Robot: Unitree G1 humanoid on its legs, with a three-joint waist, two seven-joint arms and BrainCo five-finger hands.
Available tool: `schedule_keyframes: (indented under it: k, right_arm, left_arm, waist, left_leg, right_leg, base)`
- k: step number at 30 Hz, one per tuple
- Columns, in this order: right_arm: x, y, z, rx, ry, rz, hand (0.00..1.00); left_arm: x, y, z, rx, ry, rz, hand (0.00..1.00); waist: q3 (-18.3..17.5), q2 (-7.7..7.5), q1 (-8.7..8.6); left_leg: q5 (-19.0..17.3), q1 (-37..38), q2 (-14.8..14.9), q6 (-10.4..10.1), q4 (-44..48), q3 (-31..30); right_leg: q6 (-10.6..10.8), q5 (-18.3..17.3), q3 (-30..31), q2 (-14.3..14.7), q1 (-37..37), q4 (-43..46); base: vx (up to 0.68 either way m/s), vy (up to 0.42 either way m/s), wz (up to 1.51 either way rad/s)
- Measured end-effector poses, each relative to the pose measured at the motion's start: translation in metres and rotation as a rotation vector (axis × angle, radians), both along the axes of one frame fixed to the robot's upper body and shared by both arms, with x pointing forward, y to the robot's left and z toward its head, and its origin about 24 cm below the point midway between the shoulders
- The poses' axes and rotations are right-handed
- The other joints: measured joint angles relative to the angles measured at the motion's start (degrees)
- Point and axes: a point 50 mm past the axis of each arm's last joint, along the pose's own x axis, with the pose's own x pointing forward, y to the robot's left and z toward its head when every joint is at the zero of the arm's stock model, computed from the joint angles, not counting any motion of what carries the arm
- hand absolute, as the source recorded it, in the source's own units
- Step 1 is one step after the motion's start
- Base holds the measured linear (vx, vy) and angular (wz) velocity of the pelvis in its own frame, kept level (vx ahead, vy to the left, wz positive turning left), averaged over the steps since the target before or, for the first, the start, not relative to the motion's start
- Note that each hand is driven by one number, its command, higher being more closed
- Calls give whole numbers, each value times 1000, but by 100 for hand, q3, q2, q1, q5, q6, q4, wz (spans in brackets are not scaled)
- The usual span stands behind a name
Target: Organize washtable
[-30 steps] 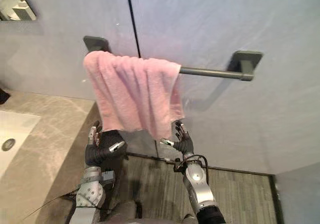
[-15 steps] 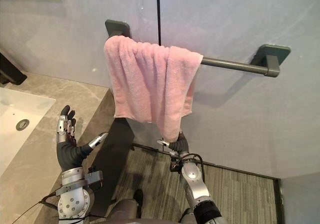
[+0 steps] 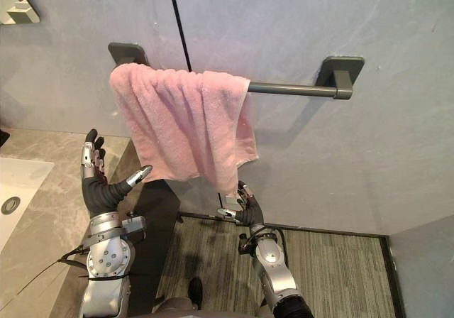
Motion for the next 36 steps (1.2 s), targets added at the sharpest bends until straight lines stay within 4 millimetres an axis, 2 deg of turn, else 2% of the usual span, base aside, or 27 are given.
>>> schedule_keyframes:
  k: [6, 13, 14, 18, 25, 26, 32, 36]
  right_arm:
    - [7, 8, 26, 40, -105, 19, 0]
    - [22, 38, 80, 114, -314, 111, 0]
    - [23, 41, 84, 119, -332, 121, 0]
    - [26, 54, 116, 163, -451, 161, 0]
    - [22, 57, 130, 198, -506, 169, 0]
    - [21, 60, 131, 200, -510, 187, 100]
    - [23, 79, 153, 205, -594, 261, 100]
    - [25, 79, 158, 196, -612, 245, 100]
  left_arm:
    - [14, 6, 1, -6, 19, 26, 0]
    - [34, 1, 8, -37, 16, -38, 0]
    - [35, 1, 9, -43, 13, -41, 100]
    - [49, -2, 19, -104, -32, -80, 100]
    - [65, -6, 44, -148, -131, -142, 100]
    - [67, -7, 46, -147, -139, -145, 100]
    - [70, -9, 55, -160, -178, -159, 100]
    - [70, -11, 57, -161, -195, -170, 100]
  waist:
    - [-2, -3, -16]
    - [5, -1, -69]
    - [6, 0, -69]
    - [53, 9, -119]
    - [300, 71, -163]
    - [319, 83, -163]
    - [451, 117, -157]
    - [456, 127, -156]
  left_leg:
    - [56, -16, 11, -8, -149, 180]
    - [68, -113, -2, 8, -172, 327]
    - [68, -121, -1, 8, -172, 348]
    - [68, -154, -4, 8, -175, 436]
    - [68, -201, -1, 9, -176, 493]
    - [68, -203, 0, 8, -176, 502]
    - [68, -257, -7, 9, -175, 585]
    - [68, -272, -8, 9, -174, 584]
  right_leg:
    - [-8, 205, 151, 39, -73, -279]
    - [-2, 286, 280, 59, -239, -340]
    - [-3, 287, 294, 60, -254, -338]
    - [-3, 305, 353, 58, -316, -340]
    - [-4, 305, 381, 57, -417, -303]
    - [-4, 305, 386, 57, -424, -303]
    - [-3, 304, 511, 42, -568, -240]
    - [-3, 301, 511, 39, -588, -228]
  base:
    - [-11, 11, -15]
    - [-2, 5, -8]
    - [8, 6, -11]
    - [3, 4, -6]
    - [-3, 0, -4]
    - [0, 0, 0]
    - [5, 5, -8]
    - [5, 0, -1]
